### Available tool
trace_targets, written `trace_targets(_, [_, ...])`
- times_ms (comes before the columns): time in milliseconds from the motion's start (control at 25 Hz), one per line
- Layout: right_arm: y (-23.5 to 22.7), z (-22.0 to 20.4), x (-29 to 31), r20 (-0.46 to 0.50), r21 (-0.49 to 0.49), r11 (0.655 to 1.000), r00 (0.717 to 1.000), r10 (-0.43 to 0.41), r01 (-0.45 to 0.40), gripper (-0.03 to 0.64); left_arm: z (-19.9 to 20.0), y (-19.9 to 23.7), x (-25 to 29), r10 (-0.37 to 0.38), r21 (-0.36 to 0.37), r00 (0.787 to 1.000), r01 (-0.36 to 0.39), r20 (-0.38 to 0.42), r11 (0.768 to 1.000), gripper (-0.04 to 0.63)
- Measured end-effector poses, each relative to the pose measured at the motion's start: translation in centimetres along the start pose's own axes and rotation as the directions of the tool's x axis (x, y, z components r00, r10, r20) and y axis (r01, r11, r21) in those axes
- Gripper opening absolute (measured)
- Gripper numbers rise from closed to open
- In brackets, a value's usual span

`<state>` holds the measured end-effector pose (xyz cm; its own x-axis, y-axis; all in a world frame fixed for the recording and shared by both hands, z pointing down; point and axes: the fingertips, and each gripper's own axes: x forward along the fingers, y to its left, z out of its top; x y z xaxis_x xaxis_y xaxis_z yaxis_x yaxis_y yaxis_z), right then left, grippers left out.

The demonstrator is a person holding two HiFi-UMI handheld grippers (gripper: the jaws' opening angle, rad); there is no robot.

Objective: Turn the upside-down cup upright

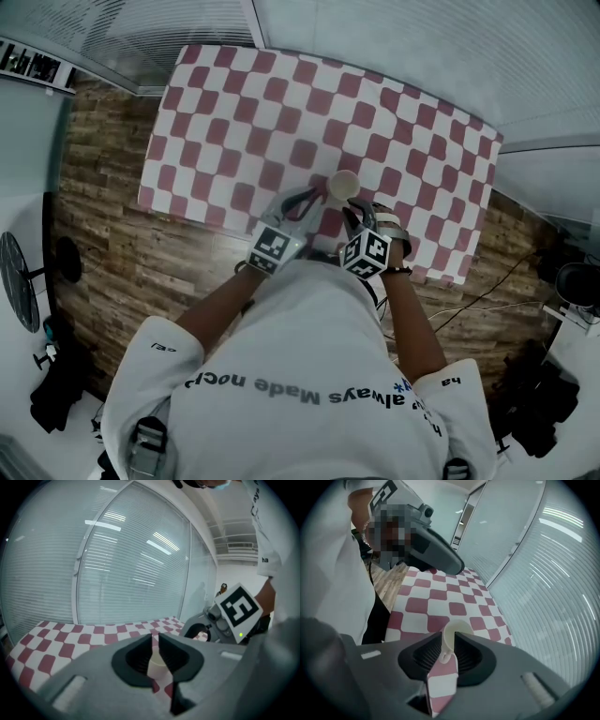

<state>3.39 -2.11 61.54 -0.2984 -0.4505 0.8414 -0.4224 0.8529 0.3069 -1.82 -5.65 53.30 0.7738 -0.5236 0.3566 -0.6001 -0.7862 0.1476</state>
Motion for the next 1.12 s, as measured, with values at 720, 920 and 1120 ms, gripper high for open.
trace_targets(720, [1.7, -2.3, 6.4, -0.184, -0.139, 0.981, 0.977, 0.107, -0.134, 0.104, -2.3, 0.8, -0.3, 0.02, -0.051, 0.999, -0.023, -0.047, 0.998, 0.046])
trace_targets(920, [1.5, -2.1, 6.9, -0.212, -0.177, 0.972, 0.97, 0.118, -0.156, 0.081, -2.7, 0.7, -0.5, 0.026, -0.065, 0.998, -0.03, -0.053, 0.997, 0.046])
trace_targets(1120, [1.7, -2.1, 7.1, -0.219, -0.195, 0.965, 0.967, 0.129, -0.173, 0.054, -2.8, 0.5, -0.6, 0.025, -0.068, 0.998, -0.028, -0.056, 0.997, 0.046])
